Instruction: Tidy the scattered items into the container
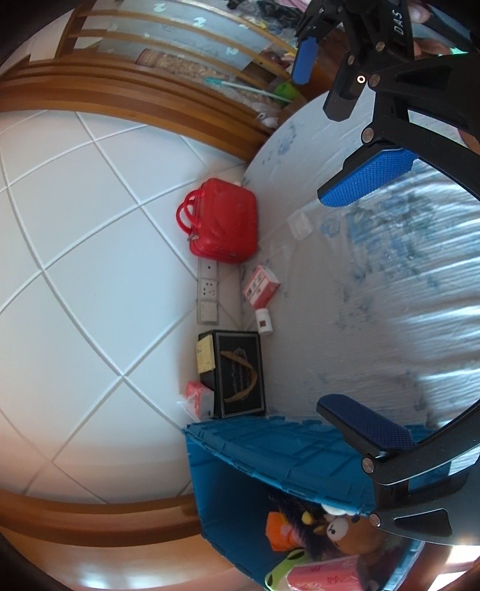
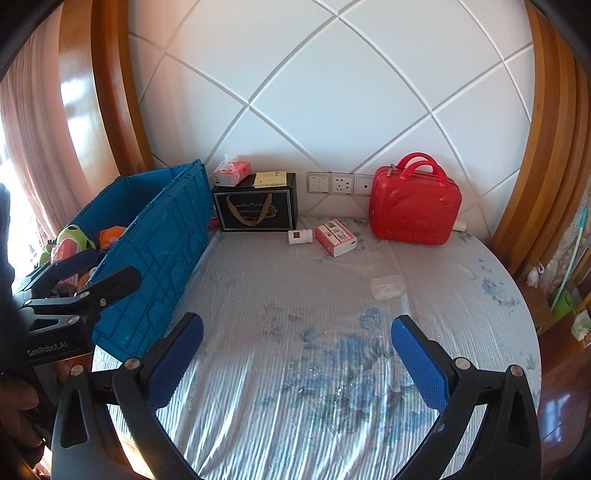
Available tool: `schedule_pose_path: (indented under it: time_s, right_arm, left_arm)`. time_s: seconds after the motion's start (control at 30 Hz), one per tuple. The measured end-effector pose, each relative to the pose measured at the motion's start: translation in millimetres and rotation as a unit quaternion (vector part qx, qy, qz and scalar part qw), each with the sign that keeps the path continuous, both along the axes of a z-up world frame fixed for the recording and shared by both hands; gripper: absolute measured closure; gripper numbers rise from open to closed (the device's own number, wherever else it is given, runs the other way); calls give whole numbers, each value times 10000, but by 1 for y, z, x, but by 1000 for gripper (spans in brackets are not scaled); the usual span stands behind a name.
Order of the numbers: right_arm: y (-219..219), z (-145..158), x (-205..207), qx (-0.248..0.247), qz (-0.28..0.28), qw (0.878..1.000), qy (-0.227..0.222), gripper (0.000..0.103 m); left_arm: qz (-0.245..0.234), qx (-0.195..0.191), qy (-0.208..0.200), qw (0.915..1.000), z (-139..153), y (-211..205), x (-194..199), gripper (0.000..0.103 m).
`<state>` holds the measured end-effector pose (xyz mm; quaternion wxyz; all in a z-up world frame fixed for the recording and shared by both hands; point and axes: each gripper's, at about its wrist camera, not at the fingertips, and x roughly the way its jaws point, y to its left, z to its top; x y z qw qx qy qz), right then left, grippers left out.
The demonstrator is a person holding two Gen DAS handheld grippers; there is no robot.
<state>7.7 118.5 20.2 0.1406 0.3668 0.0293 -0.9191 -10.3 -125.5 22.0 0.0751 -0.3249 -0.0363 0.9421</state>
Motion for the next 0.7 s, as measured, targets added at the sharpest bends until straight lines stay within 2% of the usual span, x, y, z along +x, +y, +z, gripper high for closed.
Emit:
schedule_pose_path:
  time_s: [0.23, 0.33, 0.43, 0.63, 0.7]
  right_arm:
    - [38, -5, 6, -35, -115, 9999, -52, 0]
    - [48, -8, 8, -84, -169, 9998, -84, 0]
    - [54, -9, 11, -98, -206, 9997, -92, 0]
    - [62, -11, 16, -79, -252, 9996, -81, 0]
    - [64, -11, 16, -81, -265, 9996, -93, 0]
  left_arm:
    - [-70, 20, -50, 10000, -3, 38, 5, 0]
    - [-200, 212, -129, 9995, -4, 45, 7, 0]
    - [-132, 179, -222, 9995, -10, 48, 6, 0]
    - [-84, 204, 35, 9998, -7, 52, 13, 0]
    - [-118, 98, 76, 9999, -5, 57, 15, 0]
